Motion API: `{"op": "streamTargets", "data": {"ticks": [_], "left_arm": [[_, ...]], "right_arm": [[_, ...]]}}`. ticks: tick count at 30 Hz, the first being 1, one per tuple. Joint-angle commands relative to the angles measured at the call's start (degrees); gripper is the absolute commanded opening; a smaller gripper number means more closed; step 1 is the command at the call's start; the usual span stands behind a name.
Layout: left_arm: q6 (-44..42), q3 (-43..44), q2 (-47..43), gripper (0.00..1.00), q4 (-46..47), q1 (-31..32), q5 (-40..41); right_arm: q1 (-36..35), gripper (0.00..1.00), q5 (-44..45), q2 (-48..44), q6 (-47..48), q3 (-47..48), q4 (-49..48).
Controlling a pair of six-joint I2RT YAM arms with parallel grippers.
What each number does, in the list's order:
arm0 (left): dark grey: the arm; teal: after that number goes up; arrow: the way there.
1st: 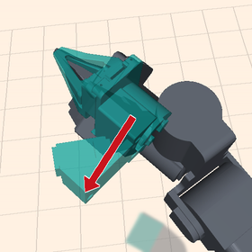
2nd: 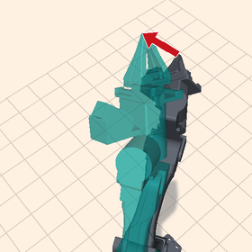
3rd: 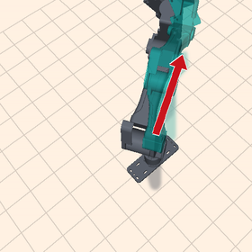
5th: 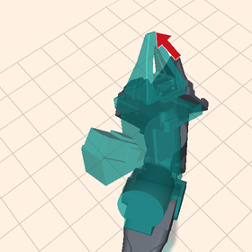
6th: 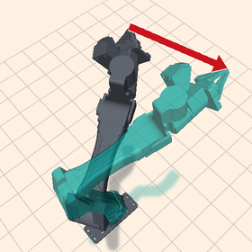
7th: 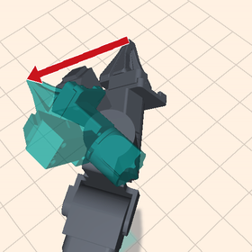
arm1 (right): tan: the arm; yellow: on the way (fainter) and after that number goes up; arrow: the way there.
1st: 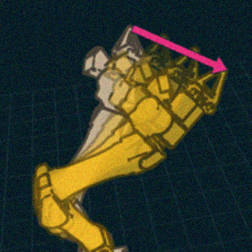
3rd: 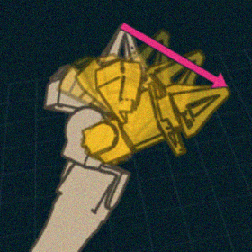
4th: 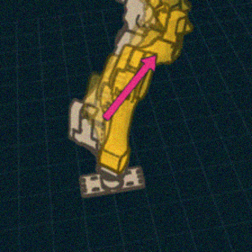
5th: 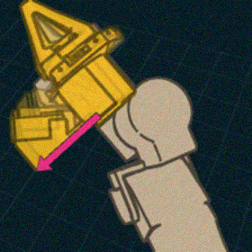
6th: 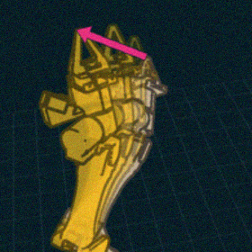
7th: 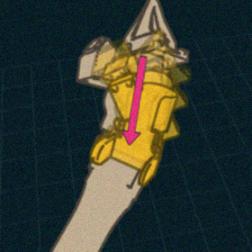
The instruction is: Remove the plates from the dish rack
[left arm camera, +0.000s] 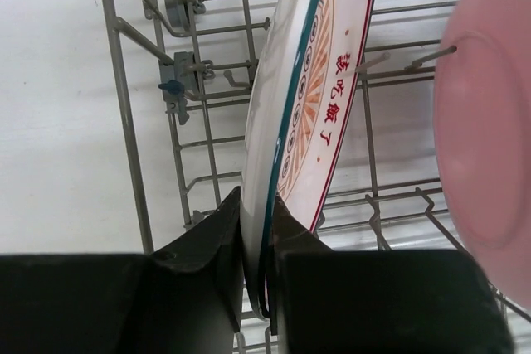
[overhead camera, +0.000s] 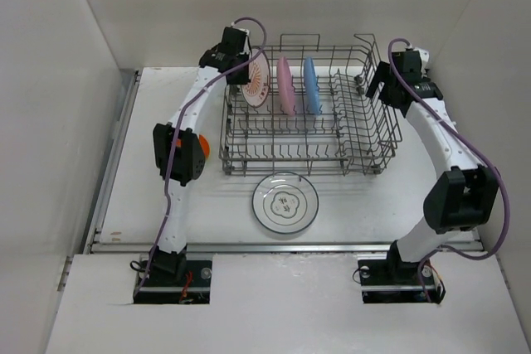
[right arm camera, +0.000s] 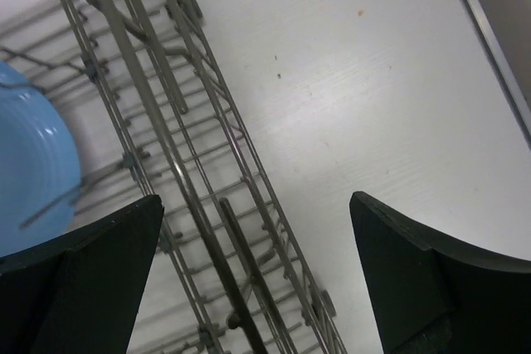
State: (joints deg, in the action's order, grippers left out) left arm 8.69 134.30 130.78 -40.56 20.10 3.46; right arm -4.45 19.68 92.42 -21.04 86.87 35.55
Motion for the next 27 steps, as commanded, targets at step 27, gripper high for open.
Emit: {"op": "streamTargets", "data": {"ticks": [27], "left_arm": [[-2.54,13.97,-12.91,0.00,-4.53,-1.03,2.24]], "right_arm": [[0.32,1.00,2.99,3.91,2.58,2.96,-3.21]]}}
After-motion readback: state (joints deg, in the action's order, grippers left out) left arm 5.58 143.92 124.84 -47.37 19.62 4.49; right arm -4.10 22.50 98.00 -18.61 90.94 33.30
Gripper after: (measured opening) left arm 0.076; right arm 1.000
